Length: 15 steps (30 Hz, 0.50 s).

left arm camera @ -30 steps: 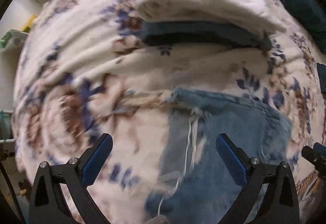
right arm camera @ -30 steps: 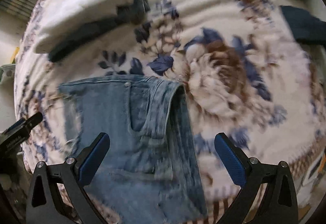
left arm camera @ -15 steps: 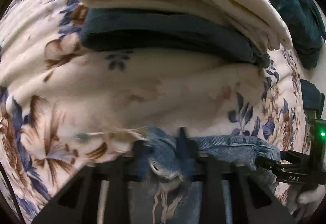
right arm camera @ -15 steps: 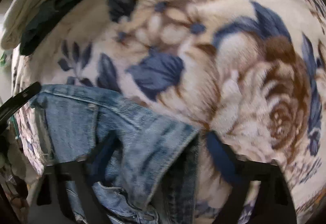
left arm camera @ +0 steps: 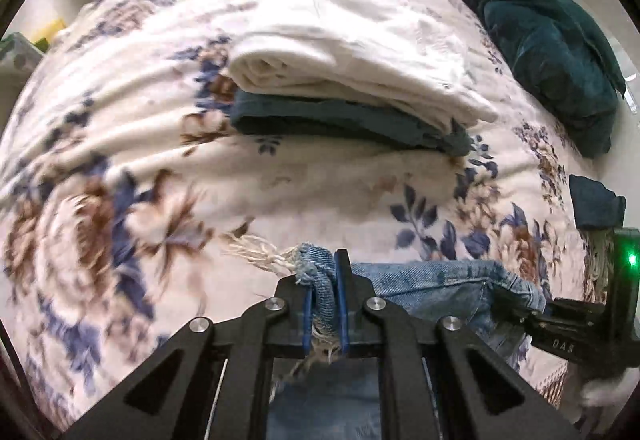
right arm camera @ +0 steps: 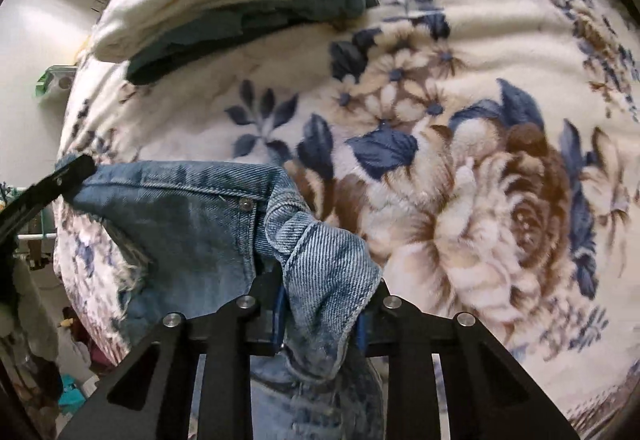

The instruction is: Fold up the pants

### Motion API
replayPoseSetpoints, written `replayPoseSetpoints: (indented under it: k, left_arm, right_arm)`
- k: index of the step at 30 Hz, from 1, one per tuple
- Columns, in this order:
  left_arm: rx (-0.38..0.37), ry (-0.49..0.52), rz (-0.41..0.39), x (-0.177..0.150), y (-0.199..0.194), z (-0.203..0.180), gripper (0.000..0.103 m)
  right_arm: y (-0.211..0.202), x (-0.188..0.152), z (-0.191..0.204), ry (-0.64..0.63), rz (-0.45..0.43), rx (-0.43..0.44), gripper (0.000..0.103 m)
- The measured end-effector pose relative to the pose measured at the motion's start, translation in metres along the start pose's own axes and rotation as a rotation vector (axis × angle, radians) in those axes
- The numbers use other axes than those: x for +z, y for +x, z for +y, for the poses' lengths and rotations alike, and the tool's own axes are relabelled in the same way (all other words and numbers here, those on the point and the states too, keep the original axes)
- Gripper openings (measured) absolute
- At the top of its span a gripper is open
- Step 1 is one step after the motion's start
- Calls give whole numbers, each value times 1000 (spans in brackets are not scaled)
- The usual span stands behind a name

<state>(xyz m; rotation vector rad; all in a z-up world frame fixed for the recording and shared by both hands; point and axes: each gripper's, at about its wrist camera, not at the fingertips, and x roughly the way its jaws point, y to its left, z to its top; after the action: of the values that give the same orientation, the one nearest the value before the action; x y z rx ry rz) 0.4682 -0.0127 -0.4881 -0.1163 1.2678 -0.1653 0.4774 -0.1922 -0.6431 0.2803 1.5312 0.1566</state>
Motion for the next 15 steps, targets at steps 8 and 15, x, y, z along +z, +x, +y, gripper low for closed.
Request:
replayPoseSetpoints:
  k: [8, 15]
  left_arm:
    - [-1, -101, -7, -79, -91, -6, 7]
    - [-20, -211, 86, -208, -138, -2, 7]
  right_arm:
    - [-72, -73, 16, -17, -36, 23, 26]
    - [-114, -186, 26, -94, -13, 22, 26]
